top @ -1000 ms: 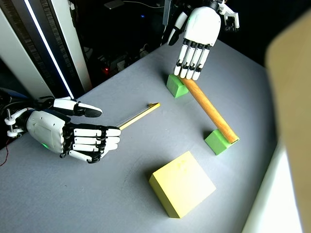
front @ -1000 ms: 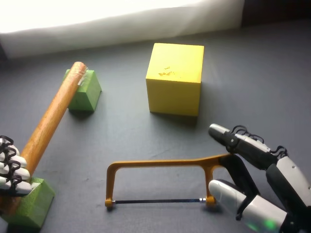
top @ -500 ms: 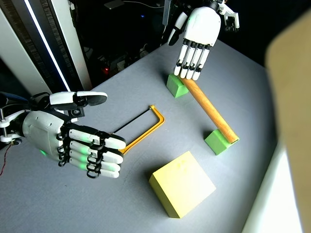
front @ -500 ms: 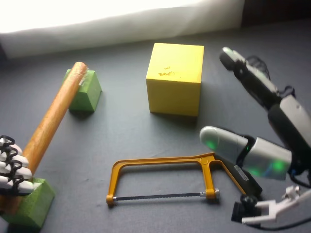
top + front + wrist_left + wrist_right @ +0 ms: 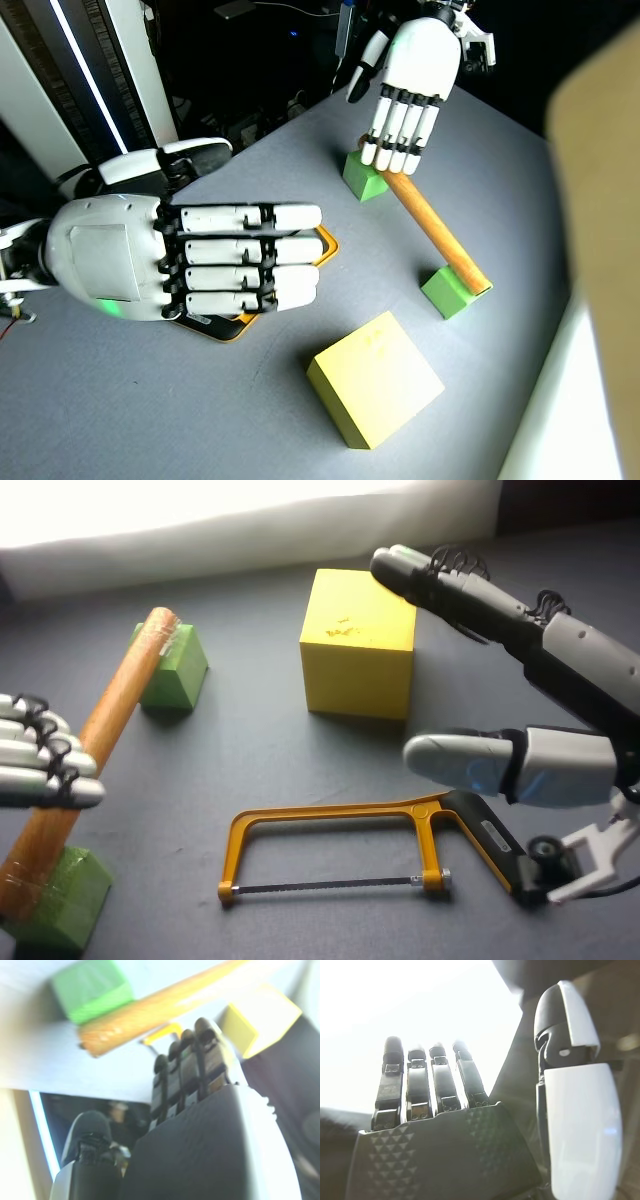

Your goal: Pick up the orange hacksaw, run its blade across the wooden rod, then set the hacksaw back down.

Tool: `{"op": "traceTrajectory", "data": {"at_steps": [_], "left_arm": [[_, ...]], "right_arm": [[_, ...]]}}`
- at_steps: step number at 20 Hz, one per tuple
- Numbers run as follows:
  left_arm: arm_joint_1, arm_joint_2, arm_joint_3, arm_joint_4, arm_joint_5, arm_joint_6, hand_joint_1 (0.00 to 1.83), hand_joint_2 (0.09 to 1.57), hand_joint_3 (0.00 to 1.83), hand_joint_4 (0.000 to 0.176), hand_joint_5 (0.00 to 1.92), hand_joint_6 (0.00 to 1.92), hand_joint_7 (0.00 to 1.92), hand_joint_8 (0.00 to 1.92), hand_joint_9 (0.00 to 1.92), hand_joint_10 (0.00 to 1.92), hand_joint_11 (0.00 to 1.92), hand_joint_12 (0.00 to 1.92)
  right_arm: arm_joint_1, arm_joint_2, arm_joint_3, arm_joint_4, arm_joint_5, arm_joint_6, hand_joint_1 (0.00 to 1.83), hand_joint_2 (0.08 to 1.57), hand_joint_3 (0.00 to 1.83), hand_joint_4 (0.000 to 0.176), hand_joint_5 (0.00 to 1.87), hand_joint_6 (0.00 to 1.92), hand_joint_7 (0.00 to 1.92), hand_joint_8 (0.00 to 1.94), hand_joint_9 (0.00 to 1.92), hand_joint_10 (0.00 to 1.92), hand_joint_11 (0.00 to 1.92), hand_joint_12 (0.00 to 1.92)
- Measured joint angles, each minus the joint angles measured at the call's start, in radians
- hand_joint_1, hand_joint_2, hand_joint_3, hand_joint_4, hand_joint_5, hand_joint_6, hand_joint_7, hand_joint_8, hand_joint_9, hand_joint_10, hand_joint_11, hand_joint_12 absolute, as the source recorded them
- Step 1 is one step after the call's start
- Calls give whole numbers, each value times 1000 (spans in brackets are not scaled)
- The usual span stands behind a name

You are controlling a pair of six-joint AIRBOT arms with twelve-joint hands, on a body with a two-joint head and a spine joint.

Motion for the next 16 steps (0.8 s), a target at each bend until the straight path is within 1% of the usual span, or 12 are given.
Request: {"op": "traceTrajectory", "data": {"at_steps": [2,3,4,5,6,8,10,11,12,13,14,16], "left_arm": [[-9,-13,12,-44,-26,6,89,1293,0,0,161,4,158,4,166,5,0,432],[-21,-27,24,-73,-51,18,94,1292,0,0,184,8,180,7,180,7,0,458],[-37,-39,34,-93,-74,29,110,1293,0,0,200,9,184,5,184,6,0,480],[-50,-47,44,-113,-89,35,120,1293,0,0,249,5,261,6,290,11,0,764],[-56,-53,48,-128,-97,35,170,1283,0,0,373,15,437,17,504,61,132,999],[-67,-70,64,-164,-146,38,269,1279,0,0,609,26,639,19,716,115,297,1177],[-68,-71,69,-153,-178,45,269,1279,0,0,609,26,639,19,716,115,297,1177],[-68,-71,69,-153,-192,50,430,1277,0,0,858,418,874,476,809,805,527,1460],[-69,-73,66,-153,-207,50,582,1297,1,0,880,1286,946,1379,947,1572,820,1829],[-82,-81,65,-149,-214,50,736,1274,0,0,902,1877,953,1892,1024,1907,1047,1917],[-97,-86,52,-148,-219,50,751,1275,0,0,961,1912,976,1915,1056,1918,1111,1920],[-112,-92,46,-148,-257,37,813,1282,0,0,1232,1921,1153,1921,1241,1921,1328,1921]], "right_arm": [[25,8,45,-139,-39,72,632,1072,5,0,172,12,144,17,110,19,0,618],[51,7,80,-241,-56,126,660,1094,5,0,274,18,303,24,266,38,0,972],[85,4,119,-336,-66,177,628,1116,4,0,355,15,424,20,385,42,0,1180],[114,0,151,-421,-66,216,608,1145,3,0,494,29,592,38,585,109,181,1279],[135,-5,173,-469,-65,235,591,1184,1,0,676,21,786,60,719,416,419,1415],[178,-22,207,-527,-58,256,619,1209,0,0,881,65,965,140,723,1002,597,1608],[181,-23,207,-553,-48,220,619,1209,0,0,881,65,965,140,723,1002,597,1608],[184,-23,207,-559,-45,212,909,1164,0,90,902,917,1013,829,845,1435,784,1858],[190,-21,208,-563,-35,198,807,1180,1,8,911,1631,1094,1719,1175,1824,1228,1908],[202,-16,209,-570,-27,199,825,1179,1,0,880,1906,1166,1932,1373,1917,1533,1920],[220,-12,219,-591,-18,203,836,1188,3,0,917,1918,1192,1939,1407,1920,1605,1921],[232,-12,230,-595,2,195,703,1270,17,0,1095,1921,1306,1941,1507,1921,1741,1921]]}}
